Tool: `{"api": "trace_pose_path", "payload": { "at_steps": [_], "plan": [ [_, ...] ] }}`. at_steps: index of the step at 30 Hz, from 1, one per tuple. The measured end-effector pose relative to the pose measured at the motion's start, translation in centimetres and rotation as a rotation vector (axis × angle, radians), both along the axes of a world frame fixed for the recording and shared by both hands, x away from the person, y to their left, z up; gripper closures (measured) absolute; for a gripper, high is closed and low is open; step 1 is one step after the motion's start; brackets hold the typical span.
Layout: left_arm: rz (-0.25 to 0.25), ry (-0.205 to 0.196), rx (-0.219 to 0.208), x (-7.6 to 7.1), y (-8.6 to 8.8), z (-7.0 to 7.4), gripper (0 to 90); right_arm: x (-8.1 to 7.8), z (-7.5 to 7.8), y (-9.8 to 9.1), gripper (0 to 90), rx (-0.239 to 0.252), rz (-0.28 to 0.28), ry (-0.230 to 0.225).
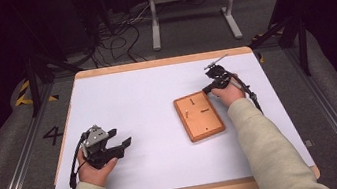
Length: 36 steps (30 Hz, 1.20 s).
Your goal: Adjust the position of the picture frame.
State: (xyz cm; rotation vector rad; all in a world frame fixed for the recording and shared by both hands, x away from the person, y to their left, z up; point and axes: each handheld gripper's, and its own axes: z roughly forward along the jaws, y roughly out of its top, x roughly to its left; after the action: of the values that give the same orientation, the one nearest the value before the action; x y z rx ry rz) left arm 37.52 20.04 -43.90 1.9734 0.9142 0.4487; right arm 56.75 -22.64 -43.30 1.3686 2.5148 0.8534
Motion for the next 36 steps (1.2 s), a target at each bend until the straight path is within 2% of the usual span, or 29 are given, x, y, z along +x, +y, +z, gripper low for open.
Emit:
{"api": "trace_pose_path", "payload": {
  "at_steps": [6, 8, 12, 15, 16, 17, 19, 23, 28, 32, 34, 36],
  "plan": [
    [-0.004, 0.01, 0.001, 0.1, -0.2, -0.1, 34.0, -0.3, -0.2, 4.0, 90.0, 0.024, 0.134, 0.039],
    [-0.004, 0.012, 0.0, 0.1, -0.2, -0.1, 34.0, -0.5, -0.1, 5.1, 90.0, 0.017, 0.165, 0.045],
    [-0.002, 0.009, -0.001, 0.1, -0.1, -0.1, 34.0, -1.0, -0.1, 7.9, 90.0, -0.001, 0.266, 0.048],
    [-0.001, 0.01, -0.003, 0.1, 0.0, -0.1, 34.0, -1.2, -0.1, 8.8, 90.0, -0.007, 0.299, 0.051],
    [-0.001, 0.01, -0.003, 0.1, 0.0, -0.1, 34.0, -1.6, -0.1, 10.1, 90.0, -0.014, 0.338, 0.055],
    [-0.001, 0.01, -0.003, 0.1, 0.0, -0.1, 34.0, -1.6, -0.1, 10.1, 90.0, -0.014, 0.338, 0.055],
    [-0.003, 0.009, -0.003, 0.1, 0.0, -0.1, 34.0, -2.1, -0.2, 11.5, 90.0, -0.022, 0.41, 0.053],
    [-0.003, 0.008, -0.003, 0.2, 0.0, -0.1, 34.0, -3.3, -0.2, 13.5, 90.0, -0.026, 0.512, 0.063],
    [-0.005, 0.015, -0.003, 0.2, -0.2, -0.1, 34.0, -4.6, -0.2, 15.1, 90.0, -0.016, 0.602, 0.087],
    [-0.01, 0.016, -0.002, 0.2, -0.3, -0.1, 33.9, -5.4, -0.1, 16.0, 90.0, -0.029, 0.62, 0.08],
    [-0.014, 0.015, -0.004, 0.2, -0.3, 0.0, 33.9, -5.5, 0.2, 15.8, 90.0, -0.028, 0.597, 0.04],
    [-0.013, 0.013, -0.006, 0.2, -0.3, 0.0, 33.9, -5.4, 0.8, 15.2, 85.5, -0.023, 0.562, -0.011]
  ]
}}
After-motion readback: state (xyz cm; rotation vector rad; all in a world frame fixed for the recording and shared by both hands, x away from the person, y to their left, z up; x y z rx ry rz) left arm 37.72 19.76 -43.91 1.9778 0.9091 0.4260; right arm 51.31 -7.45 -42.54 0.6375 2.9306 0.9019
